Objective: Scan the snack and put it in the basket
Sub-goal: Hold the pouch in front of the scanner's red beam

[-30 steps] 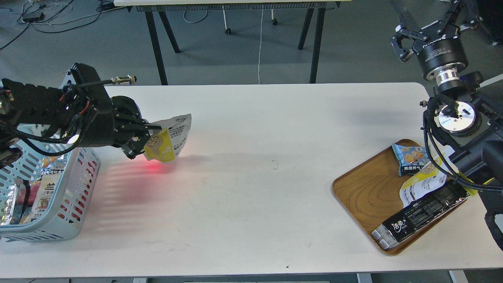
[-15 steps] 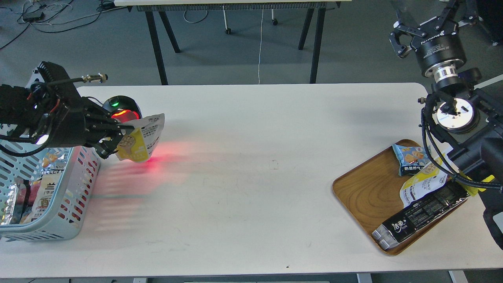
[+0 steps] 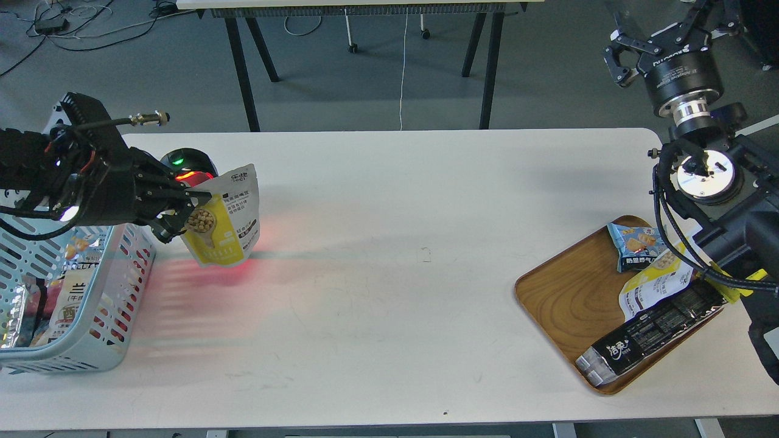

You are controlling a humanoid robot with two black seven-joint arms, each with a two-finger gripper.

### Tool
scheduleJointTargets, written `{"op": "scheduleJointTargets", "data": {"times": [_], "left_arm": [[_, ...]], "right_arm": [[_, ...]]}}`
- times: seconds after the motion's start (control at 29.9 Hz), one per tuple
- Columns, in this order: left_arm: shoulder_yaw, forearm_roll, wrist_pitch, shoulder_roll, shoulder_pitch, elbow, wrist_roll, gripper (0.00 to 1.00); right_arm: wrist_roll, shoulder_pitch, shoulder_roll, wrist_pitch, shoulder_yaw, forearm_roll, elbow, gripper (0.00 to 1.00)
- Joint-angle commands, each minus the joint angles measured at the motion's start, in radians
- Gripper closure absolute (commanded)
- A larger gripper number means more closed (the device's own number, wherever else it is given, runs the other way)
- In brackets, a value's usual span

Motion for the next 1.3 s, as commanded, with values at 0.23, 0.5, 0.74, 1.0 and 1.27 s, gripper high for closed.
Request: {"op": "scheduleJointTargets", "data": {"times": [0.23, 0.5, 0.74, 1.0, 1.27], "left_arm": [[-0.002, 0.0, 0.0, -0.016, -0.007, 0.0, 0.002, 1.0], [-0.021, 0.0, 0.0, -0.065, -0.011, 0.001, 0.003, 1.0], [-0.021, 0.0, 0.0, -0.067, -0.011, 0.015, 0.003, 1.0], [-0.021, 0.0, 0.0, -0.067, -0.013, 0.021, 0.0, 1.0], [-0.021, 0.0, 0.0, -0.062, -0.011, 0.02, -0.003, 1.0]], "right_arm": [[0.0, 0.0, -0.001, 0.0, 0.002, 0.0, 0.0, 0.01], [0.0, 0.0, 0.001, 0.0, 0.002, 0.0, 0.0, 0.01], [0.002, 0.002, 0.001, 0.0, 0.002, 0.0, 0.0, 0.01], [0.0, 0.003, 0.007, 0.0, 0.002, 0.0, 0.0, 0.01], [0.0, 0.012, 0.005, 0.0, 0.002, 0.0, 0.0, 0.01]]}}
